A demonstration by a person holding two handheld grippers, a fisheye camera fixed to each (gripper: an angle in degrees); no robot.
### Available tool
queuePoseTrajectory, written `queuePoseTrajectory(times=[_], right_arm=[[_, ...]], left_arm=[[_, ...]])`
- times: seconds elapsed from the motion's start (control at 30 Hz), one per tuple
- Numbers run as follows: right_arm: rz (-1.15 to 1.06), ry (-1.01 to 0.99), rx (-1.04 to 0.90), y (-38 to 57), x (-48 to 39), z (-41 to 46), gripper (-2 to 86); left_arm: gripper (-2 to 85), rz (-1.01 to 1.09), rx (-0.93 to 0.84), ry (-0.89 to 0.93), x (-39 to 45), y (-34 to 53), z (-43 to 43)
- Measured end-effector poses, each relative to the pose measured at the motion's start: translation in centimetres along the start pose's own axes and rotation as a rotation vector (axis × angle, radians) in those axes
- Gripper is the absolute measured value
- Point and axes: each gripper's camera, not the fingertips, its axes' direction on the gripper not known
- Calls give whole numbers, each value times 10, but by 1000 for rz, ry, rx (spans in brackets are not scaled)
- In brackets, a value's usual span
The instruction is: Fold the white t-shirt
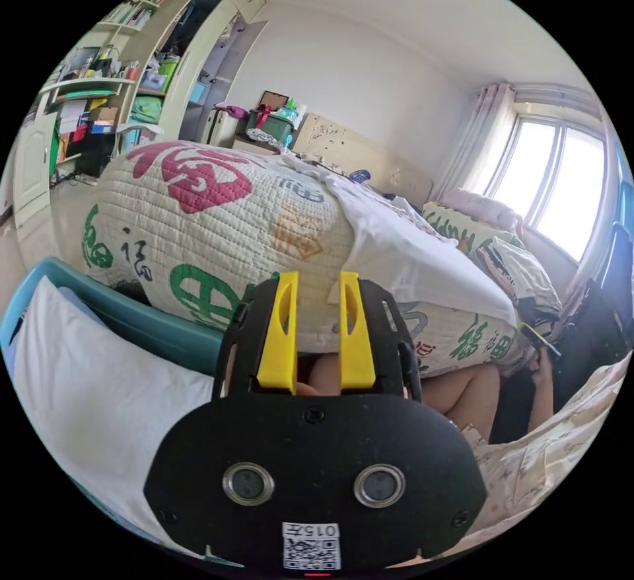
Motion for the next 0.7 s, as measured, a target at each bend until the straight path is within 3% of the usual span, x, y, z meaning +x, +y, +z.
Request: queuePoseTrajectory(times=[0.13, 0.33, 0.5, 0.7], right_arm=[[97, -83, 151, -31, 70, -85, 86], [-88, -343, 314, -173, 80, -153, 90], [-80, -445, 250, -340, 91, -115, 102], [112, -152, -57, -517, 139, 6, 104]], left_arm=[[109, -13, 77, -90, 21, -27, -53], [117, 141, 194, -109, 112, -114, -97], [110, 443, 130, 32, 245, -205, -81], [81, 651, -30, 243, 417, -316, -28]])
